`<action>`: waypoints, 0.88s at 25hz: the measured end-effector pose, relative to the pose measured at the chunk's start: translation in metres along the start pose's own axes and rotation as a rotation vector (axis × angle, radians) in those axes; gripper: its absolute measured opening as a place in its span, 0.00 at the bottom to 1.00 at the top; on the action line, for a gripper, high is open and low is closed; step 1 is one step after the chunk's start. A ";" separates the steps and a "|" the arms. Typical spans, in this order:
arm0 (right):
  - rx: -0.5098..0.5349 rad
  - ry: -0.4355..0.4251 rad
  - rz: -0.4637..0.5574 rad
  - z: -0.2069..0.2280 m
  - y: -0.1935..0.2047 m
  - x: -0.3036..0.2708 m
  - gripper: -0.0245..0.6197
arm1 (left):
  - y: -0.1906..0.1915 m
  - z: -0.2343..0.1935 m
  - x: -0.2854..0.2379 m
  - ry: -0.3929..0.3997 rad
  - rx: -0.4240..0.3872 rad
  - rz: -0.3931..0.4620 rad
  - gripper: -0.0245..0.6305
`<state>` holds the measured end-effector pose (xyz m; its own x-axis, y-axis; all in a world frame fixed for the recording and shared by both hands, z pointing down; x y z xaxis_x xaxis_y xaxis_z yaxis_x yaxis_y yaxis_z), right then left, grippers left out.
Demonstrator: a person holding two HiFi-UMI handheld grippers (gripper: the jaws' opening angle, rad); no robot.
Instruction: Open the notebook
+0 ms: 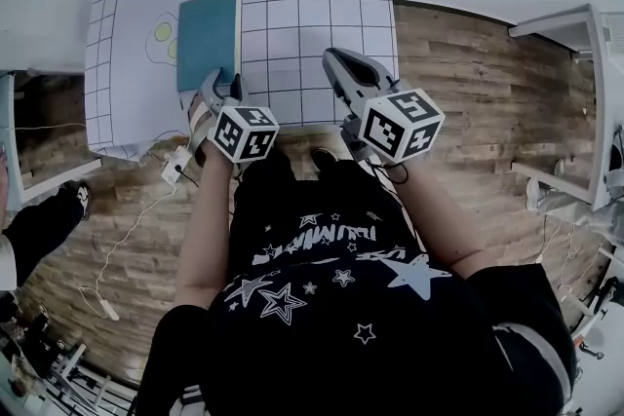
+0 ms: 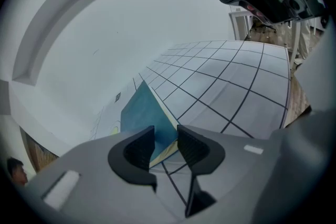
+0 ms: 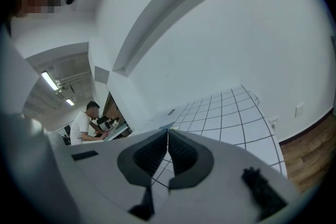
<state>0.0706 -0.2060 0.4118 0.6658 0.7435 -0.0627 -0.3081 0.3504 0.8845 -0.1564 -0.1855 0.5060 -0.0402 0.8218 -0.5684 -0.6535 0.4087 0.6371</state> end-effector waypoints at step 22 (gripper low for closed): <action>0.074 -0.016 0.042 -0.059 0.001 -0.086 0.06 | 0.033 -0.146 0.069 -0.064 0.548 0.300 0.06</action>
<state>-0.0268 -0.2356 0.3903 0.6646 0.7470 -0.0178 -0.2855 0.2758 0.9178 -0.2905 -0.1729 0.4115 -0.1052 0.9475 -0.3019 -0.1375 0.2869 0.9481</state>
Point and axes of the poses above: the fingertips, and each gripper's own axes: x backward along the fingers, z to its right, y out of its underside, the point moved 8 cm from there along x, backward along the fingers, and after that the axes turned 14 degrees about z, right-handed, at the moved point
